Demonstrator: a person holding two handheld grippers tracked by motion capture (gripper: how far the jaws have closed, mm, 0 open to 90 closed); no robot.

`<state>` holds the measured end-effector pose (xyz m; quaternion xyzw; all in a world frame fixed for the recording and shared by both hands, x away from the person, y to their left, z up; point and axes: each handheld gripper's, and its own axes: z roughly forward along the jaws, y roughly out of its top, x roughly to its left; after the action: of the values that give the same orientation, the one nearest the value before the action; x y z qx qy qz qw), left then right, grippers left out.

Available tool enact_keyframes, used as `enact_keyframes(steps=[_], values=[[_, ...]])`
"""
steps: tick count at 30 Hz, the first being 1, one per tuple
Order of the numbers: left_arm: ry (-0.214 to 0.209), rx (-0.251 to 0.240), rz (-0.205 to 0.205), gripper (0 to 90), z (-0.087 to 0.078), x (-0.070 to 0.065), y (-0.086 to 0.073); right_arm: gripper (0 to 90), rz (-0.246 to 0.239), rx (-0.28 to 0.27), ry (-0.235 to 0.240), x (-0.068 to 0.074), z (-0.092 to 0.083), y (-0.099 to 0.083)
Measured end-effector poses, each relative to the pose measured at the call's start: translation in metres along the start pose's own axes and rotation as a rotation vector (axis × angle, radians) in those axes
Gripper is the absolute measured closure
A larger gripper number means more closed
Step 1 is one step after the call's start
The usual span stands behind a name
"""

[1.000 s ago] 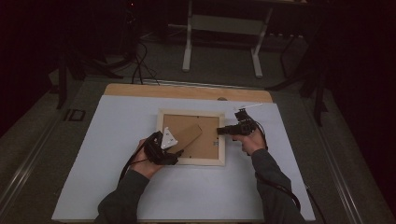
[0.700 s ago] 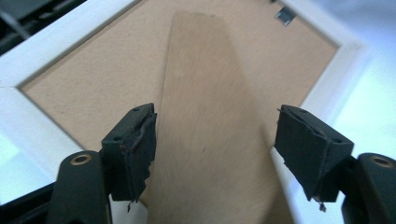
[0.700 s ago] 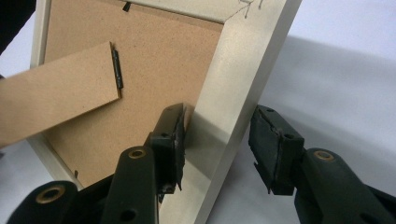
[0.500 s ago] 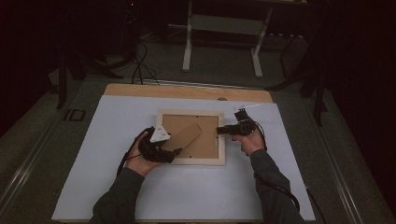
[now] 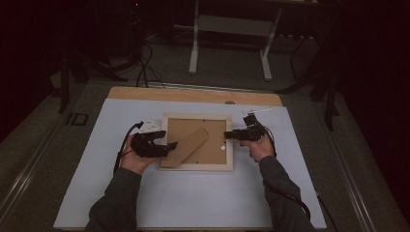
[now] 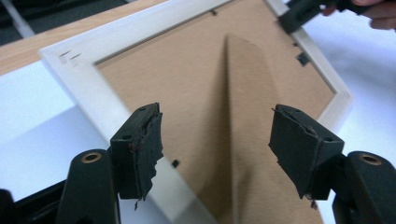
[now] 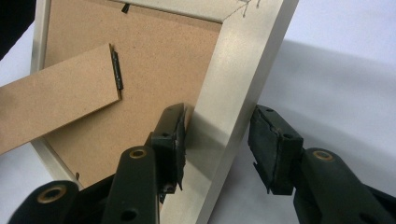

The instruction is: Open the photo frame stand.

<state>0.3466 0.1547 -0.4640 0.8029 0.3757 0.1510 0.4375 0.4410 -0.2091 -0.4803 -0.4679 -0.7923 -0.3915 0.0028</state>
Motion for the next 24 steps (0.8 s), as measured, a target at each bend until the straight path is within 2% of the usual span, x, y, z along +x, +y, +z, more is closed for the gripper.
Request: enact_keyframes(steps=[7, 12, 17, 21, 24], values=[[0.008, 0.057, -0.102, 37.1, 0.008, 0.023, -0.003, 56.1, -0.006, -0.007, -0.002, 0.001, -0.001, -0.001], [0.009, 0.074, -0.179, 38.8, 0.015, 0.038, -0.003, 56.2, -0.015, -0.01, -0.006, 0.002, -0.002, -0.001], [-0.032, 0.106, -0.248, 42.1, 0.022, 0.05, -0.004, 56.2, -0.018, -0.014, -0.005, 0.002, -0.002, -0.001], [-0.051, 0.12, -0.279, 45.3, 0.026, 0.056, -0.004, 56.1, -0.024, -0.019, -0.007, 0.003, -0.003, -0.002], [-0.094, 0.113, -0.325, 47.0, 0.029, 0.062, -0.005, 56.1, -0.032, -0.022, -0.009, 0.004, -0.004, -0.002]])
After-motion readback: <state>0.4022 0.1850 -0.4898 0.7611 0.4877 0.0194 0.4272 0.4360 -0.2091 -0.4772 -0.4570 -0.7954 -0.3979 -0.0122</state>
